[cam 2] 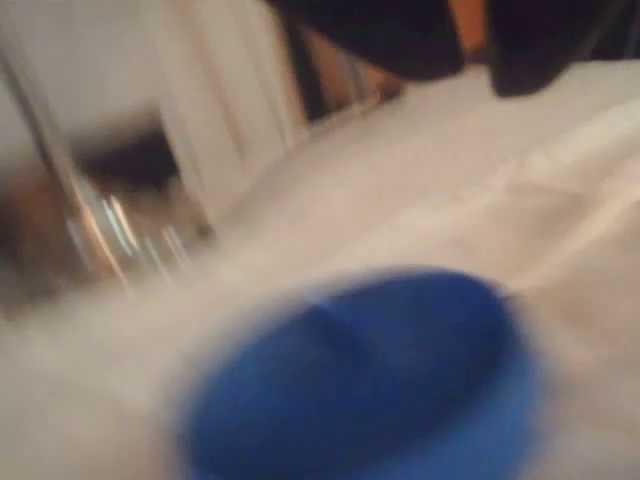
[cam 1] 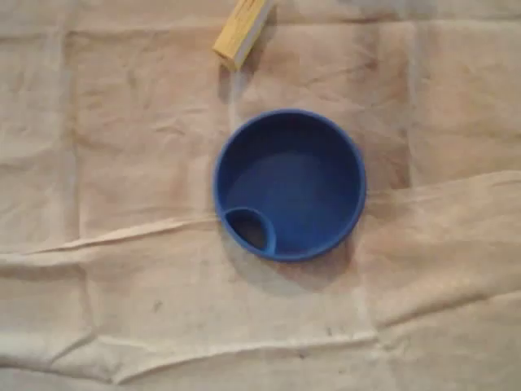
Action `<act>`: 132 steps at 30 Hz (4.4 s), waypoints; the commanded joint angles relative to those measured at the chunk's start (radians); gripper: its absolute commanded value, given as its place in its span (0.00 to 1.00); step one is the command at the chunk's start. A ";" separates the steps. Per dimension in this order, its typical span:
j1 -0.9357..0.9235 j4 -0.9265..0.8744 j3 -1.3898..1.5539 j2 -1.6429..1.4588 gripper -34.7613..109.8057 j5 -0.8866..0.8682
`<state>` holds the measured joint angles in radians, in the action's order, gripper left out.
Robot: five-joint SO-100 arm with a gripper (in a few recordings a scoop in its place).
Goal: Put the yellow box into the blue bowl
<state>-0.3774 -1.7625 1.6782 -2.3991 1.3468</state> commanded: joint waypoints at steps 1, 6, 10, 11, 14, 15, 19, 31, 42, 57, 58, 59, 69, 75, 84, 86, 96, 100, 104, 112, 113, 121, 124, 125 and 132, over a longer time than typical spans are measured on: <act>-0.080 0.015 -0.051 0.038 0.24 0.199; -0.143 0.063 -0.049 0.112 0.24 0.337; -0.156 0.184 -0.046 0.210 0.24 0.377; -0.158 0.213 -0.048 0.235 0.24 0.379; -0.178 0.255 -0.044 0.287 0.24 0.380; -0.189 0.256 -0.046 0.302 0.24 0.382; -0.209 0.268 -0.049 0.342 0.24 0.410; -0.250 0.273 -0.037 0.360 0.26 0.568; -0.287 0.370 -0.049 0.460 0.40 0.575; -0.394 0.256 -0.058 0.532 0.40 0.744; -0.396 0.256 -0.060 0.540 0.40 0.744; -0.397 0.256 -0.058 0.543 0.40 0.744; -0.399 0.249 0.003 0.591 0.40 0.744; -0.400 0.250 0.009 0.655 0.40 0.716; -0.400 0.256 0.008 0.773 0.40 0.640; -0.400 0.256 0.008 0.785 0.40 0.638; -0.428 0.256 0.008 0.844 0.40 0.638; -0.443 0.265 0.008 0.874 0.40 0.638; -0.440 0.319 0.008 0.905 0.40 0.638; -0.433 0.393 0.008 0.979 0.40 0.638; -0.433 0.394 0.008 0.986 0.40 0.638; -0.431 0.380 0.009 1.008 0.40 0.638; -0.431 0.380 0.009 1.008 0.40 0.638; -0.431 0.380 0.009 1.008 0.40 0.638; -0.410 0.382 0.011 1.015 0.40 0.638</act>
<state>-0.8099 -1.3714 1.7043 -1.3744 1.9942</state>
